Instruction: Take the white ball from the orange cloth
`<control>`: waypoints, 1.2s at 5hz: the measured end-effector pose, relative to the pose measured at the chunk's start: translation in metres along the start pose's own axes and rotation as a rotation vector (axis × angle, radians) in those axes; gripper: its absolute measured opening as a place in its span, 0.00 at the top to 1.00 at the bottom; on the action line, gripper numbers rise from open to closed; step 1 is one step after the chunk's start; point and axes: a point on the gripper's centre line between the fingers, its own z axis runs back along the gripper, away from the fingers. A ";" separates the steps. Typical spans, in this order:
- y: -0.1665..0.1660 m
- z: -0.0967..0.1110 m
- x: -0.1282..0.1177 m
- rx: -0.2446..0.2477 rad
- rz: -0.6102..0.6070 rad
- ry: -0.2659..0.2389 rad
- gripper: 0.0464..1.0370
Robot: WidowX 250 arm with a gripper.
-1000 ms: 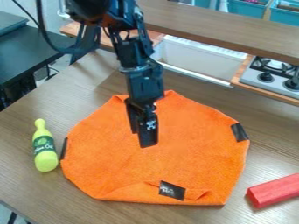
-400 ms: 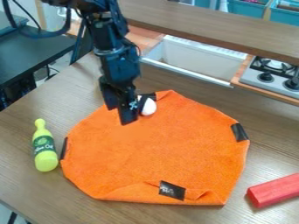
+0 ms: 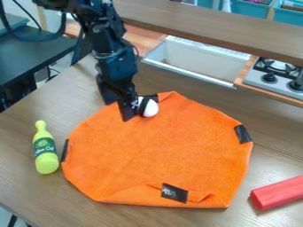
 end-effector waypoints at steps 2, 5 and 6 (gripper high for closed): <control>0.013 -0.003 0.016 0.048 0.138 -0.069 0.04; 0.024 -0.036 0.039 0.070 0.176 -0.021 0.04; 0.028 -0.042 0.045 0.068 0.188 -0.022 0.04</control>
